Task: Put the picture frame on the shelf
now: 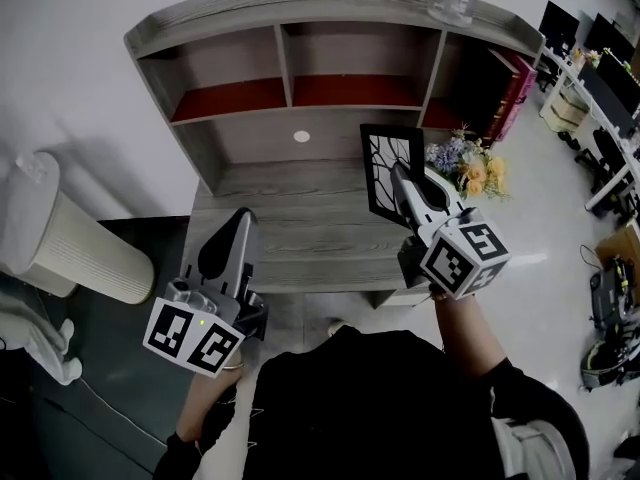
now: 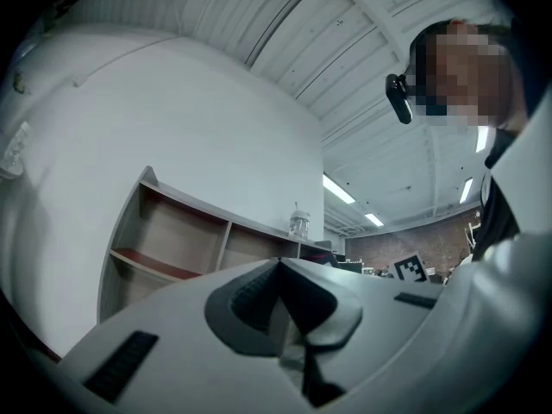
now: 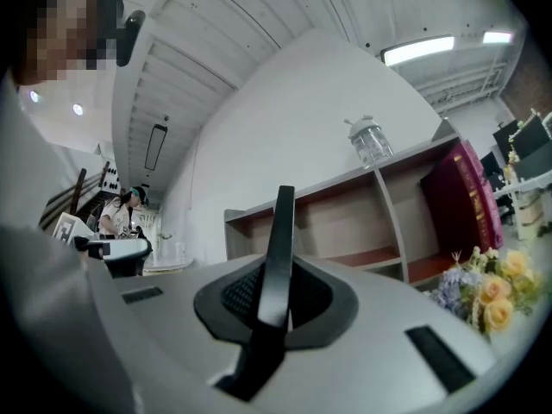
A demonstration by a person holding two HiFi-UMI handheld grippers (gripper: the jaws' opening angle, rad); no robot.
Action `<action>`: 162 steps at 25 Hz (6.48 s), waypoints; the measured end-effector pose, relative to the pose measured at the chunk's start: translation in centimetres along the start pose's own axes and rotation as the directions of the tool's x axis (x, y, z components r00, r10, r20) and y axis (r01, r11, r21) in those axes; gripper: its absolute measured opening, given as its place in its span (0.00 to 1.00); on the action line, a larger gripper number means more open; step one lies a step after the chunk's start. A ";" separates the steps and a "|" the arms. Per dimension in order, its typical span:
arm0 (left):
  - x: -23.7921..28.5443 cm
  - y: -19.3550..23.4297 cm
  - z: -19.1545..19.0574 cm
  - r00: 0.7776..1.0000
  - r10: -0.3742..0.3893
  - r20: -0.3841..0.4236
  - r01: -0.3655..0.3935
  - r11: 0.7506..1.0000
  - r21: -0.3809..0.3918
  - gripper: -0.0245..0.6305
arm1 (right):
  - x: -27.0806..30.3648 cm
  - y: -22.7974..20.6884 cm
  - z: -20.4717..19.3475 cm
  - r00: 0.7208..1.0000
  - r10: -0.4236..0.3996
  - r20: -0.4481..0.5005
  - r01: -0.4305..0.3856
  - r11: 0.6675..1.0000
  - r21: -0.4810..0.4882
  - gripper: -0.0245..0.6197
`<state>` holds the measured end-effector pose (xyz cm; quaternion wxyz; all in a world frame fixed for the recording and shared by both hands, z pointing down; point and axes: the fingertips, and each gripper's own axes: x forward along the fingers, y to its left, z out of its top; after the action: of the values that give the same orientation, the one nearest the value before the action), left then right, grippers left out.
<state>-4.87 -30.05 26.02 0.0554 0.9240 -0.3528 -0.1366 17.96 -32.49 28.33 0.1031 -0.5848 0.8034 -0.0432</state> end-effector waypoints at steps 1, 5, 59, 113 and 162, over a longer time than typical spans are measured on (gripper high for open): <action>0.3 0.5 0.0 1.000 0.010 0.000 -0.010 1.000 0.000 0.05 | 0.7 -0.4 0.0 1.000 0.005 0.000 -0.005 1.000 0.005 0.09; 1.4 2.1 -0.1 0.999 0.047 0.001 -0.047 0.999 -0.005 0.05 | 3.2 -1.7 0.3 1.000 0.022 0.007 -0.022 1.000 0.014 0.09; -6.0 9.7 1.4 0.914 0.406 0.005 -0.406 0.912 0.051 0.05 | 23.9 -11.5 -0.9 0.994 0.024 -0.110 0.026 0.904 0.426 0.09; -7.1 10.1 1.0 0.912 0.408 0.048 -0.408 0.913 -0.015 0.05 | 27.0 -13.7 -5.0 0.860 -0.039 -0.509 0.115 0.986 0.120 0.28; -6.9 11.4 -0.1 0.928 0.371 0.045 -0.367 0.927 -0.083 0.05 | 26.3 -16.2 -7.6 0.729 -0.304 -0.613 0.256 0.952 -0.168 0.42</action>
<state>-16.99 -33.96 29.88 0.1032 0.8341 -0.5165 -0.1641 23.61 -62.83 35.82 -0.2013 -0.6537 0.6944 -0.2234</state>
